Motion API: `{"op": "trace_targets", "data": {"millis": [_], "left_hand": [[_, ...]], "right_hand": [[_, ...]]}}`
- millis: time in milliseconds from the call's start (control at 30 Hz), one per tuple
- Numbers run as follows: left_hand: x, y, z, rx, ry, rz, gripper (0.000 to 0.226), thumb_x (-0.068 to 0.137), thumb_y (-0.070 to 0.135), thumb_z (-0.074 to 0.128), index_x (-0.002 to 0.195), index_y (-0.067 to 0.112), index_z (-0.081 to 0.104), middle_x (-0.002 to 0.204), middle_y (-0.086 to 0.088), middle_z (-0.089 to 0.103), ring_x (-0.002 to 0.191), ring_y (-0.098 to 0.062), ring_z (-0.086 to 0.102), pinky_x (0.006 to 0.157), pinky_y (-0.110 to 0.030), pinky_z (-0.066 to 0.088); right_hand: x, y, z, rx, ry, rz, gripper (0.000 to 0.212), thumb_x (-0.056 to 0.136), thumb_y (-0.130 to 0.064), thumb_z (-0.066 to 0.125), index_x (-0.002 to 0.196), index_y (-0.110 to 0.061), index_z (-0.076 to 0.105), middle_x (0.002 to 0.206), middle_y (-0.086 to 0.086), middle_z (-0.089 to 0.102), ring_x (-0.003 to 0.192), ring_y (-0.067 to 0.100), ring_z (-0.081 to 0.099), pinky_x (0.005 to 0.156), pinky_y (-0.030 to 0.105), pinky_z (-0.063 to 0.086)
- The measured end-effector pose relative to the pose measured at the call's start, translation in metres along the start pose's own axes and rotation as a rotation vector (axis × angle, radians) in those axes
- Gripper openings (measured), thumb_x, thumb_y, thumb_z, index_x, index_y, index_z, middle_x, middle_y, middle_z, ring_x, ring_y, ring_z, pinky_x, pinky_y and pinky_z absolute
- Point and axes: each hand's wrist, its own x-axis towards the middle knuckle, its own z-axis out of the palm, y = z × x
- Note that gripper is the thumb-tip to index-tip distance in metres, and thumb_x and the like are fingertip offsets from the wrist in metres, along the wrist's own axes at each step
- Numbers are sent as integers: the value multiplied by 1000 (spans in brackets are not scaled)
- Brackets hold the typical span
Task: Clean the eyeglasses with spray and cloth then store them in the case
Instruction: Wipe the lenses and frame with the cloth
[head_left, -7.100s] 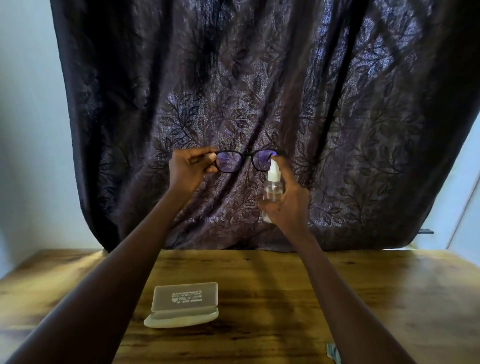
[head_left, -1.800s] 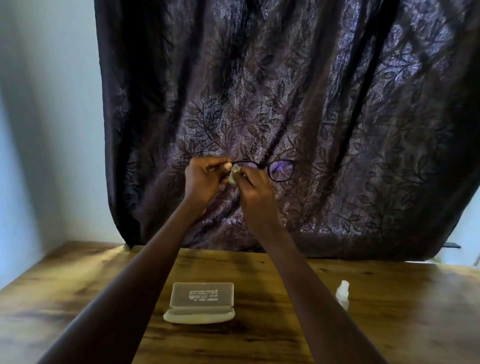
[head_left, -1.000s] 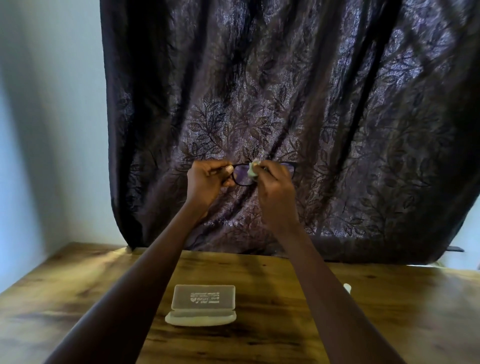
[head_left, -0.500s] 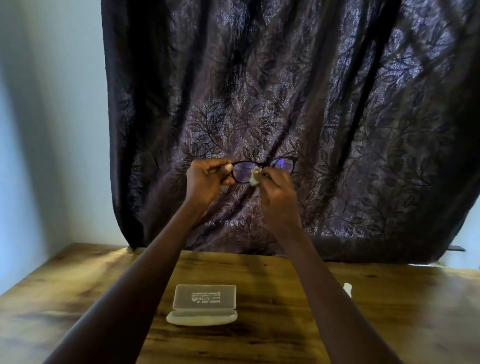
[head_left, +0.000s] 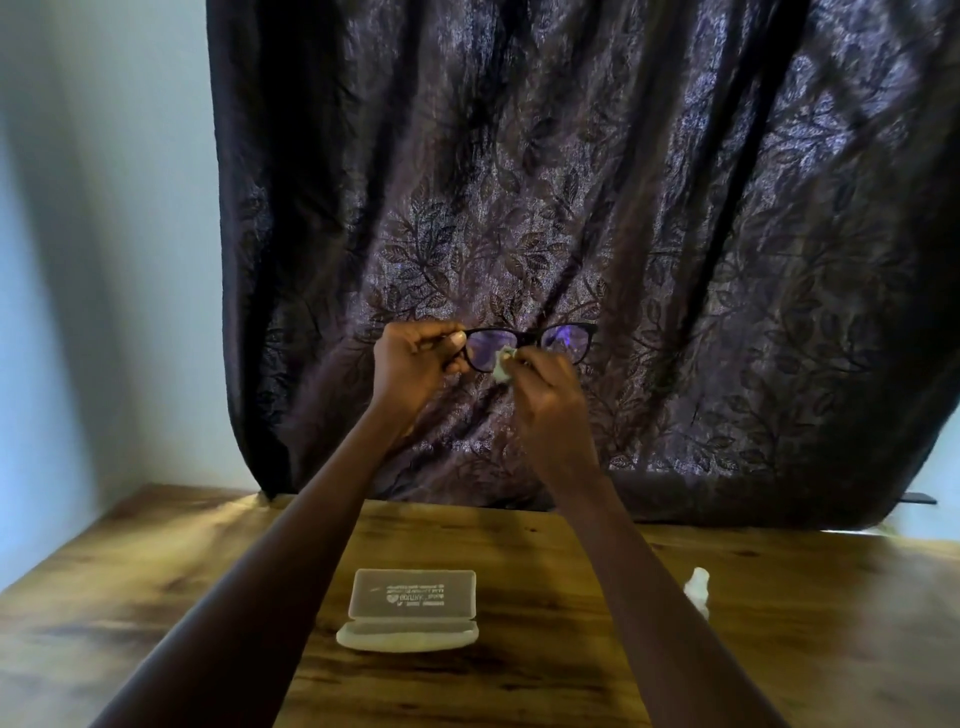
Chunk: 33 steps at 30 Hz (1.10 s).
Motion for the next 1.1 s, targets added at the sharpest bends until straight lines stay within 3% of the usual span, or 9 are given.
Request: {"op": "trace_targets", "data": {"millis": [100, 200, 267, 433, 533, 633, 767, 933, 1100], "left_hand": [[-2, 5, 5, 16, -24, 10, 20, 82, -2, 59, 100, -8, 63, 65, -4, 63, 48, -2, 57, 59, -21, 54], [-5, 8, 7, -5, -32, 20, 17, 81, -1, 60, 97, -1, 66, 73, -11, 67, 63, -26, 62, 69, -41, 54], [-6, 7, 6, -1, -25, 42, 17, 81, -1, 60, 96, 5, 67, 76, -13, 67, 69, -35, 61, 71, -46, 53], [-5, -1, 0, 6, -1, 33, 16, 82, -1, 59, 91, 10, 68, 52, 8, 65, 52, -12, 56, 62, -31, 53], [-4, -2, 1, 16, 0, 19, 16, 82, 0, 60, 96, 1, 67, 55, 8, 64, 48, -3, 55, 59, -24, 53], [-5, 1, 7, 11, -16, 13, 18, 82, 0, 60, 98, -5, 65, 63, -3, 64, 49, -3, 57, 58, -21, 54], [-6, 2, 9, -44, -4, 9, 19, 81, -1, 61, 99, 1, 66, 80, -11, 68, 63, -16, 62, 63, -29, 56], [-3, -6, 0, -26, 14, 5, 17, 82, -1, 59, 98, 1, 66, 51, 11, 66, 51, -6, 57, 60, -24, 53], [-3, -1, 4, -45, 11, -4, 18, 81, -1, 60, 92, 12, 67, 49, 11, 65, 47, -3, 56, 55, -19, 52]], "right_hand": [[17, -1, 0, 10, 50, 29, 24, 69, 14, 65, 93, 15, 65, 90, 26, 66, 83, 39, 64, 74, 38, 55], [21, -10, 7, -6, 22, -11, 25, 66, 12, 70, 91, 13, 66, 91, 25, 67, 85, 37, 64, 72, 32, 54], [12, -14, 12, -12, -23, -38, 28, 63, 12, 74, 90, 12, 67, 92, 24, 68, 85, 36, 65, 71, 31, 55], [-5, -3, 6, 11, -43, -32, 30, 61, 17, 73, 91, 13, 66, 88, 25, 67, 83, 33, 62, 71, 31, 55], [6, 0, 0, 24, 18, 30, 22, 69, 16, 66, 91, 16, 65, 89, 28, 65, 83, 39, 62, 73, 35, 54], [21, -4, 1, 27, 53, 32, 18, 76, 7, 60, 91, 15, 65, 91, 28, 65, 83, 42, 62, 74, 38, 53], [14, -14, 11, -2, -22, -41, 24, 66, 12, 69, 89, 15, 66, 91, 27, 67, 84, 39, 64, 69, 38, 57], [-5, -5, 7, -1, -50, -33, 28, 62, 17, 72, 89, 14, 66, 89, 26, 67, 80, 37, 65, 69, 36, 56], [13, 0, 0, 19, 41, 52, 26, 67, 18, 66, 93, 15, 65, 92, 27, 66, 83, 41, 62, 73, 38, 54]]}}
